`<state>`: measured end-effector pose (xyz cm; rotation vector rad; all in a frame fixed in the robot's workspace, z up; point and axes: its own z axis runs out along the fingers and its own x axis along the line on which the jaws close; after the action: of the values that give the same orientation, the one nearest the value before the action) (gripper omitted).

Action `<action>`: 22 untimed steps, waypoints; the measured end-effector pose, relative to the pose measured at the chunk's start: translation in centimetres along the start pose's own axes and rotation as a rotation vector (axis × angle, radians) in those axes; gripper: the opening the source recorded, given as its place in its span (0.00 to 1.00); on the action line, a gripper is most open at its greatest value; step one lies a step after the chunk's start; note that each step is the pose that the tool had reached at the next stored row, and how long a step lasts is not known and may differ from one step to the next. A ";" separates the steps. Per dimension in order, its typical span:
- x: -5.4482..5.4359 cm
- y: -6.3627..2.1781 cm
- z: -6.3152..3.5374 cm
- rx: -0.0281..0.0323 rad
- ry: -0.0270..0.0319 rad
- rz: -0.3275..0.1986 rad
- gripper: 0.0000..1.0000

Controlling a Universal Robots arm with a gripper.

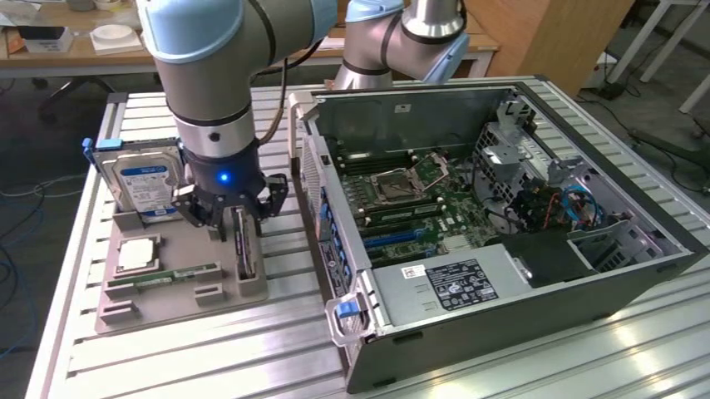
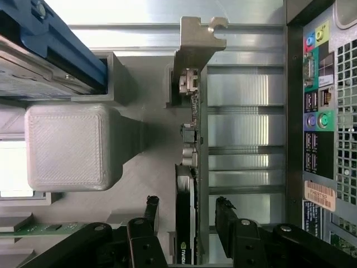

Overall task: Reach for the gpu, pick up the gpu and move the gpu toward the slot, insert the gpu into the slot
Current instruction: 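Pick up the gpu and move the gpu toward the slot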

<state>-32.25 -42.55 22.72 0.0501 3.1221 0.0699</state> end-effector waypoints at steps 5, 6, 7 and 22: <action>0.0 -0.03 0.54 0.0003 0.0041 0.000 0.53; 0.0 -0.03 0.54 0.0004 0.0044 0.000 0.53; 0.0 -0.03 0.53 0.0005 0.0045 0.000 0.53; 0.0 -0.03 0.54 0.0004 0.0044 0.000 0.38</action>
<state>-32.25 -42.55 22.18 0.0501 3.1265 0.0695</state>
